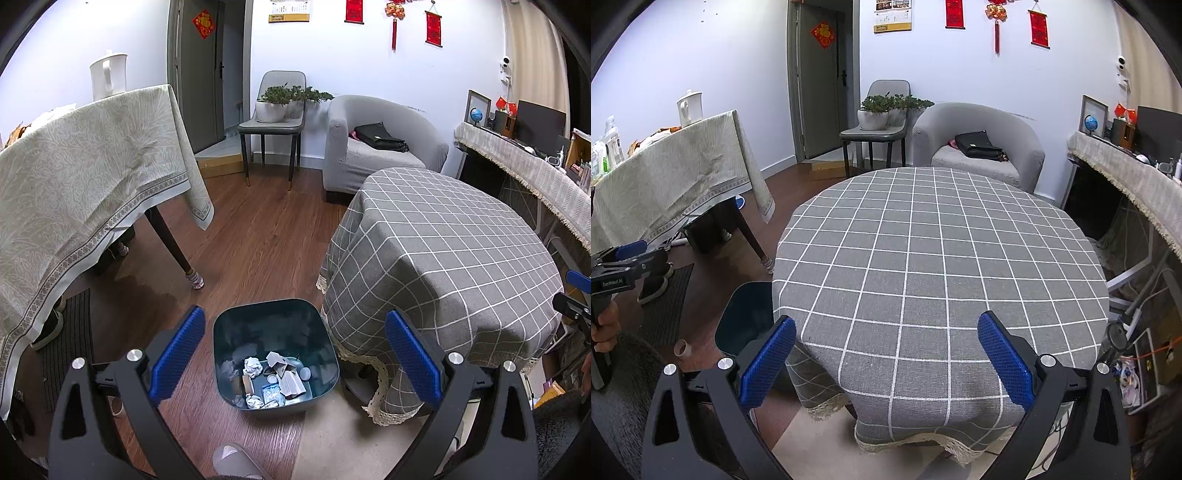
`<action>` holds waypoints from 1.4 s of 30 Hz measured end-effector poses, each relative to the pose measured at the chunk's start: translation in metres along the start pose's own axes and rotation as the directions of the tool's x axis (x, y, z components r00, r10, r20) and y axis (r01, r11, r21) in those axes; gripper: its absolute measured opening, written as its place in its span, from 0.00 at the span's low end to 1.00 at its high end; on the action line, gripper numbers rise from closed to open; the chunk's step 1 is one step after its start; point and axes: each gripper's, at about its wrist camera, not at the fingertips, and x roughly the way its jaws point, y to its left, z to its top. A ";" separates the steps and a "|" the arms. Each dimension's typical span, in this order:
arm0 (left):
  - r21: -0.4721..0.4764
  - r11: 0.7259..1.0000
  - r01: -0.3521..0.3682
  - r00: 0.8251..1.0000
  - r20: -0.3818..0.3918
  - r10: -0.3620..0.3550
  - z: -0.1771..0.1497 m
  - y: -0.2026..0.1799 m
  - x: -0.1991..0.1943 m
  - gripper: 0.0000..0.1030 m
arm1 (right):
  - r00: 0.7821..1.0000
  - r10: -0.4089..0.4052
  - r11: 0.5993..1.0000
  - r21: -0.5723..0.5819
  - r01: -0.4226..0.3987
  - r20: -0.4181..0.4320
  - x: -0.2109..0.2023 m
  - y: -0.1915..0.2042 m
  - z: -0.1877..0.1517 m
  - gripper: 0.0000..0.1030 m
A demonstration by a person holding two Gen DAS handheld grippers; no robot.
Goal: Collect trash
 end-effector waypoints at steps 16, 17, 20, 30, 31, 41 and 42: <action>0.001 1.000 0.000 1.000 0.000 0.000 0.001 0.000 0.000 0.97 | 1.000 -0.007 1.000 -0.017 0.007 -0.002 0.002 0.007 -0.001 0.97; 0.001 1.000 0.000 1.000 0.000 0.000 0.001 0.000 0.000 0.97 | 1.000 -0.007 1.000 -0.017 0.007 -0.002 0.002 0.007 -0.001 0.97; 0.002 1.000 -0.001 1.000 0.000 0.001 0.001 0.000 0.000 0.97 | 1.000 -0.007 1.000 -0.016 0.007 -0.002 0.002 0.006 -0.001 0.97; 0.002 1.000 0.000 1.000 -0.001 0.000 0.000 -0.001 0.000 0.97 | 1.000 -0.007 1.000 -0.017 0.007 -0.002 0.002 0.006 -0.001 0.97; 0.002 1.000 0.000 1.000 -0.001 0.000 0.000 -0.001 0.000 0.97 | 1.000 -0.007 1.000 -0.017 0.007 -0.002 0.002 0.006 -0.001 0.97; -0.002 1.000 0.002 1.000 -0.010 -0.002 -0.005 0.003 0.001 0.97 | 1.000 -0.007 1.000 -0.017 0.007 -0.003 0.002 0.006 -0.001 0.97; -0.002 1.000 0.002 1.000 -0.011 -0.002 -0.005 0.004 0.001 0.97 | 1.000 -0.007 1.000 -0.016 0.007 -0.003 0.002 0.006 -0.001 0.97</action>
